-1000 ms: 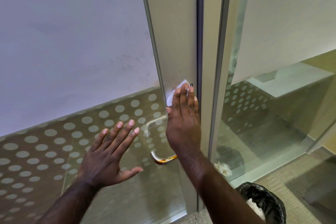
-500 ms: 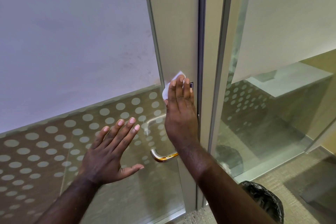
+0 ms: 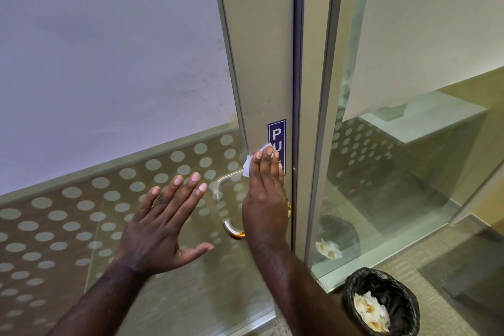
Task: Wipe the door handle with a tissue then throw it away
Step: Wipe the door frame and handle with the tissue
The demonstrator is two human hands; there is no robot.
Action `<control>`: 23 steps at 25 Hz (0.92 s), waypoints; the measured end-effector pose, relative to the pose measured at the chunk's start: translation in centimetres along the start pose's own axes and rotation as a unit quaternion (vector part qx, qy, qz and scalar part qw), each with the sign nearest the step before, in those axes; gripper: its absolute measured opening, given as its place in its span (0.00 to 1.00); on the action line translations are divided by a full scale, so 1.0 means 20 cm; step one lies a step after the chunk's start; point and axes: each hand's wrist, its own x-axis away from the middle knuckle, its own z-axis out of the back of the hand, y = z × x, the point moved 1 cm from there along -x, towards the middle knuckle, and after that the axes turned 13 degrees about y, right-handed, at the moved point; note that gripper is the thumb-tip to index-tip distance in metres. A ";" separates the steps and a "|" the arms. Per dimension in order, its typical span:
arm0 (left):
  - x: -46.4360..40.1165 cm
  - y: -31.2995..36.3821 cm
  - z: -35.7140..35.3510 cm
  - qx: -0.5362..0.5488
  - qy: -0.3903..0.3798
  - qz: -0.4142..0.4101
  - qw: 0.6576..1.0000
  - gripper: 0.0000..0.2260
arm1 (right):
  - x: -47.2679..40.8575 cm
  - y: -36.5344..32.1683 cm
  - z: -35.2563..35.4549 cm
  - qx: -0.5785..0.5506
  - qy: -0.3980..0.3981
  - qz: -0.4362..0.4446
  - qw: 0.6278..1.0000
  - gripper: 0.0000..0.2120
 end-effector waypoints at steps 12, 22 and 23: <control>0.00 0.00 0.00 0.016 -0.013 0.011 1.000 0.46 | -0.08 -0.18 -0.02 -0.073 0.062 -0.104 0.990 0.24; 0.00 0.00 0.00 0.017 -0.016 0.006 1.000 0.46 | -0.05 -0.13 -0.02 -0.073 0.062 -0.122 0.988 0.31; 0.00 0.00 0.00 0.018 -0.021 0.006 1.000 0.46 | -0.02 -0.12 -0.02 -0.070 0.050 -0.145 0.986 0.33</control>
